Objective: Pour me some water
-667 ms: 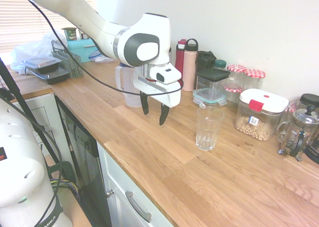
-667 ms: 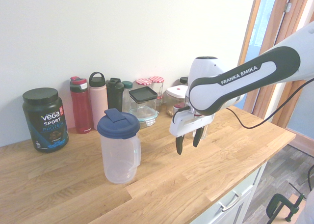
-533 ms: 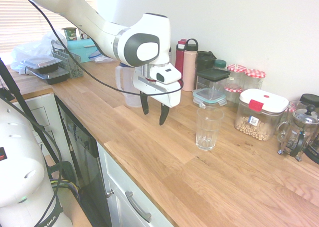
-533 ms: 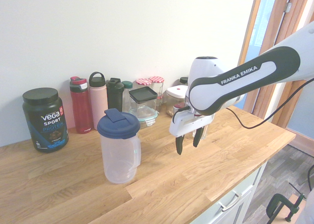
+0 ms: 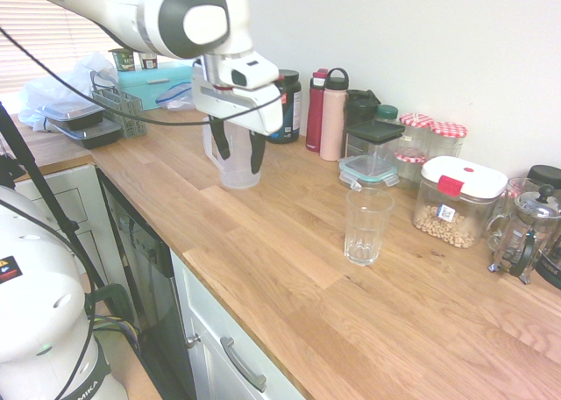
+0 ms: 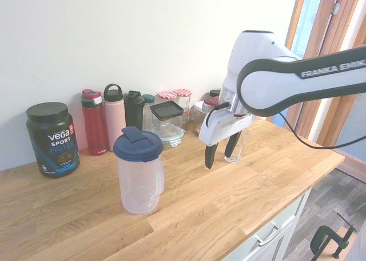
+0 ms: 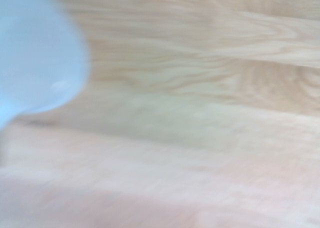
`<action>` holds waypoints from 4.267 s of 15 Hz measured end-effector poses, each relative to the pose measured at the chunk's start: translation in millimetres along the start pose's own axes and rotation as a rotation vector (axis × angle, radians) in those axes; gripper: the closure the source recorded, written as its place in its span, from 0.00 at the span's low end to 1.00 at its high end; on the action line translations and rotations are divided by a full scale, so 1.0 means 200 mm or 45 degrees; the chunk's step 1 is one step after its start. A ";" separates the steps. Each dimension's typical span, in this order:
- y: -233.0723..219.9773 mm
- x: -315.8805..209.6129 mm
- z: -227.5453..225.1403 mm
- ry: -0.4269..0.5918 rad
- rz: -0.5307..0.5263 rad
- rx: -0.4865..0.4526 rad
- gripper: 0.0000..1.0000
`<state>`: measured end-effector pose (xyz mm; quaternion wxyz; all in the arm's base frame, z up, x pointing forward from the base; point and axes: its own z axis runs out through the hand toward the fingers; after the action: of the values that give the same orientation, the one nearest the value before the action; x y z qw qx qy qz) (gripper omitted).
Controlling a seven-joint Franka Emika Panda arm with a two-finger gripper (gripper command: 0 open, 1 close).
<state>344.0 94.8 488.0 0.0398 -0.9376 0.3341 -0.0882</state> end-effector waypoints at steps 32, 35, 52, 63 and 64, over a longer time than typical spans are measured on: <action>-0.74 -0.24 0.27 0.203 0.008 0.188 1.00; -0.74 -0.24 0.27 0.203 0.008 0.188 1.00; 0.21 0.04 -0.42 0.112 -0.177 0.153 1.00; 1.42 0.60 -0.61 0.008 -0.222 0.251 1.00; 1.49 0.69 -0.61 0.021 -0.245 0.241 1.00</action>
<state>240.6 -224.2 587.0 0.1166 -0.9566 0.2329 -0.1303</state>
